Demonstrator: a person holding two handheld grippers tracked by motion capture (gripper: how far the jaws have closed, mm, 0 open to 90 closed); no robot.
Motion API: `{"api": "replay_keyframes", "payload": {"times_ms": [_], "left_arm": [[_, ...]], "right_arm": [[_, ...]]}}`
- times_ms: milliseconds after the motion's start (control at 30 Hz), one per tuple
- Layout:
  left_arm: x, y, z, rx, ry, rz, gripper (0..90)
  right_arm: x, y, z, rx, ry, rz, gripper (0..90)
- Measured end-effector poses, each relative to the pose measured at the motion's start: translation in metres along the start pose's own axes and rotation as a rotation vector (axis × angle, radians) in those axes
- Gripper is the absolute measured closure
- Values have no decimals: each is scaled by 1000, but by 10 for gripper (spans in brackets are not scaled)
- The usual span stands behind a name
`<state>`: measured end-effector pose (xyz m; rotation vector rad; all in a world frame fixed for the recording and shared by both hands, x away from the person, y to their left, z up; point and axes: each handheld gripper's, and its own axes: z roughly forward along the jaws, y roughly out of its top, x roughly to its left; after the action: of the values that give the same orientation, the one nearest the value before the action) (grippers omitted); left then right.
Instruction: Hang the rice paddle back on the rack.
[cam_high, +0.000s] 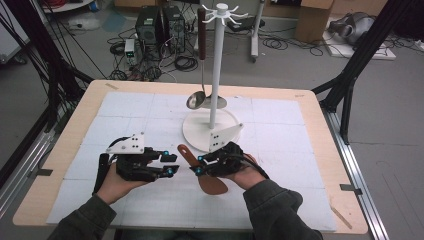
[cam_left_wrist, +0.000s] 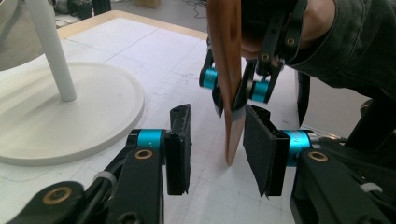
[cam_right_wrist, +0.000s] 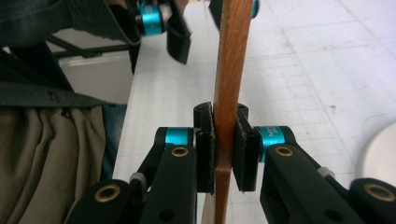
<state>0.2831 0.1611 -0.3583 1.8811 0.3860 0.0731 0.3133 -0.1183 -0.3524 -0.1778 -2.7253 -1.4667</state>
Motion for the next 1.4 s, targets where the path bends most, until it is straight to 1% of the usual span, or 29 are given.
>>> {"api": "replay_keyframes", "payload": {"times_ms": [33, 100, 133, 267, 400, 433, 667, 733, 867, 1000, 1067, 1133, 1233, 1400], "left_arm": [[0, 0, 0, -2, 3, 0, 605], [0, 0, -1, 1, 14, 0, 597], [0, 0, -2, 4, 17, 5, 589], [0, 0, -4, 15, 35, 8, 575], [1, -1, -5, 23, 47, 8, 541], [1, -1, -6, 24, 49, 7, 533], [3, -2, -7, 40, 85, 7, 469], [4, -3, -8, 45, 91, 1, 452], [6, -4, -10, 65, 117, 7, 412], [8, -6, -11, 71, 132, 2, 383], [9, -6, -11, 85, 143, 6, 364], [10, -7, -12, 90, 152, 1, 338], [11, -8, -13, 93, 172, 3, 305], [15, -11, -18, 97, 204, -12, 265]], "right_arm": [[1, 0, -2, -6, -4, 15, 820], [0, 1, -5, -19, -18, 9, 823], [-1, 1, -7, -30, -37, 11, 824], [-5, 0, -13, -61, -60, 35, 825], [-10, -2, -16, -79, -61, 60, 825], [-11, -2, -16, -87, -63, 60, 825], [-19, -5, -21, -106, -74, 87, 824], [-22, -6, -23, -112, -81, 96, 824], [-28, -5, -28, -127, -97, 104, 824], [-34, -7, -32, -141, -110, 126, 824], [-38, -8, -34, -146, -118, 135, 824], [-41, -9, -36, -153, -122, 144, 824], [-45, -10, -39, -152, -122, 151, 824], [-50, -7, -45, -153, -139, 150, 823]]}}
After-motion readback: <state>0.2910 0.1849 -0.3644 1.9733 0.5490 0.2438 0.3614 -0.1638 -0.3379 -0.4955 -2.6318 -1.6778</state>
